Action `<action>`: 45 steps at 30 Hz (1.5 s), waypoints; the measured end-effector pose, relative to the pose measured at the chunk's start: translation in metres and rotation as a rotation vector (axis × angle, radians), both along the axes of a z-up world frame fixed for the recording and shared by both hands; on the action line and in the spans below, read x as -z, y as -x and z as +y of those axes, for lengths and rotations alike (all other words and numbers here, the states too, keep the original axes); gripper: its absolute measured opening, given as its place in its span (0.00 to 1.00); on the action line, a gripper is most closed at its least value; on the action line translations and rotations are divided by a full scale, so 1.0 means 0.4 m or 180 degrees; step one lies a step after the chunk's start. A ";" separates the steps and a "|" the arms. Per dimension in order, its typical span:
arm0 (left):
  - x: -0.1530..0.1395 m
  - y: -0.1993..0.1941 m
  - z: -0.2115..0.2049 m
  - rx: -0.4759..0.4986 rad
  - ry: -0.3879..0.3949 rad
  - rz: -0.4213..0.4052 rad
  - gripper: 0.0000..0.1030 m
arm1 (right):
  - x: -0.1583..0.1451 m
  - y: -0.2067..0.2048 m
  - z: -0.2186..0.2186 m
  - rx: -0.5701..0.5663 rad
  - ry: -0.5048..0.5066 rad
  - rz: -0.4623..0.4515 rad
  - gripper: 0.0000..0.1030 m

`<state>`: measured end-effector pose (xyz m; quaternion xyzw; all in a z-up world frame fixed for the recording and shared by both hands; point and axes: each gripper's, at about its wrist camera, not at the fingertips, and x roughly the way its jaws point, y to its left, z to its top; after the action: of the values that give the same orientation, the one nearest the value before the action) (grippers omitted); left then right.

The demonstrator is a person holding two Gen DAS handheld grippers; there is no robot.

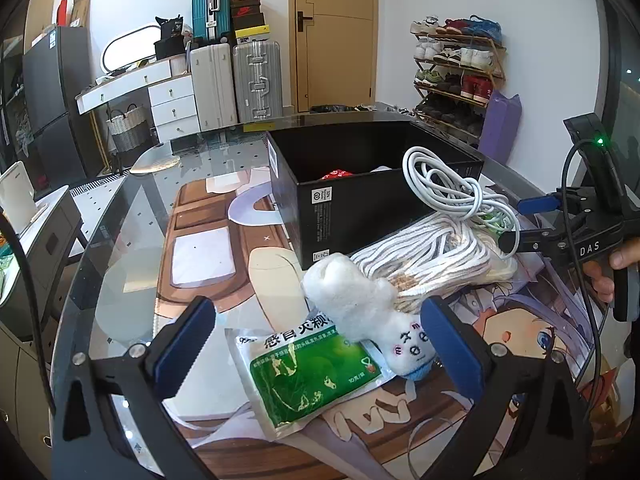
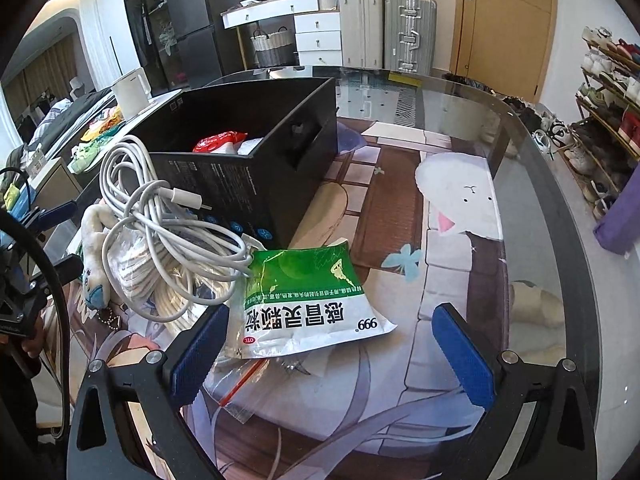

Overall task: Organize soft objects
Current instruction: 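Reach down and grasp the green medicine packet with the right tool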

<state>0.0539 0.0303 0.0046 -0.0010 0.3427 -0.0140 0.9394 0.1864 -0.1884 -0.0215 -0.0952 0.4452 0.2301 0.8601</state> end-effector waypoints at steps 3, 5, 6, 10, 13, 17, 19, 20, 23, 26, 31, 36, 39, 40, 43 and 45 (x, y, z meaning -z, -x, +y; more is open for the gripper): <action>0.000 0.000 0.000 0.0000 0.0012 0.0009 1.00 | 0.000 -0.007 0.006 -0.0109 0.0008 0.0002 0.99; 0.000 -0.001 0.000 0.0001 0.0009 0.0008 1.00 | 0.001 -0.010 0.006 -0.0175 -0.0011 0.0020 0.96; 0.000 -0.001 0.000 0.0001 0.0007 0.0009 1.00 | 0.001 -0.013 0.006 -0.0215 -0.0044 0.0040 0.94; 0.001 -0.002 0.001 0.0007 0.0009 0.0023 1.00 | -0.001 -0.007 0.008 -0.0356 -0.0161 0.0087 0.73; 0.001 -0.002 0.001 0.0010 0.0008 0.0022 1.00 | 0.000 0.010 0.005 -0.0356 -0.0159 0.0057 0.67; 0.002 -0.002 0.001 0.0013 0.0009 0.0025 1.00 | 0.002 0.035 -0.009 -0.0294 -0.0156 0.0048 0.58; 0.003 -0.003 0.002 0.0013 0.0010 0.0025 1.00 | 0.004 0.050 -0.020 -0.0235 -0.0145 0.0027 0.56; 0.003 -0.003 0.001 0.0015 0.0010 0.0025 1.00 | 0.004 0.057 -0.025 -0.0209 -0.0130 0.0017 0.55; 0.003 -0.003 0.001 0.0015 0.0004 0.0024 1.00 | 0.002 0.072 -0.035 -0.0174 -0.0072 -0.0004 0.53; 0.003 -0.003 0.002 0.0015 0.0006 0.0025 1.00 | 0.001 0.081 -0.037 -0.0185 -0.0015 -0.0013 0.53; 0.003 -0.003 0.001 0.0020 0.0008 0.0027 1.00 | -0.002 0.090 -0.035 -0.0225 0.0064 0.0003 0.54; 0.004 -0.003 0.001 0.0022 0.0009 0.0028 1.00 | -0.004 0.089 -0.029 -0.0239 0.0062 -0.0042 0.62; 0.005 -0.004 0.001 0.0026 0.0011 0.0031 1.00 | -0.002 0.082 -0.028 -0.0214 0.0059 -0.0058 0.66; 0.005 -0.004 0.001 0.0026 0.0010 0.0032 1.00 | 0.000 0.080 -0.028 -0.0208 0.0061 -0.0052 0.68; 0.005 -0.005 0.001 0.0026 0.0008 0.0031 1.00 | 0.003 0.078 -0.027 -0.0202 0.0061 -0.0046 0.72; 0.005 -0.004 0.001 0.0027 0.0008 0.0030 1.00 | 0.002 0.078 -0.027 -0.0198 0.0072 -0.0055 0.74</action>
<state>0.0556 0.0307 0.0026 -0.0008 0.3471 -0.0183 0.9377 0.1553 -0.1992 -0.0225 -0.1207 0.4372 0.2508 0.8552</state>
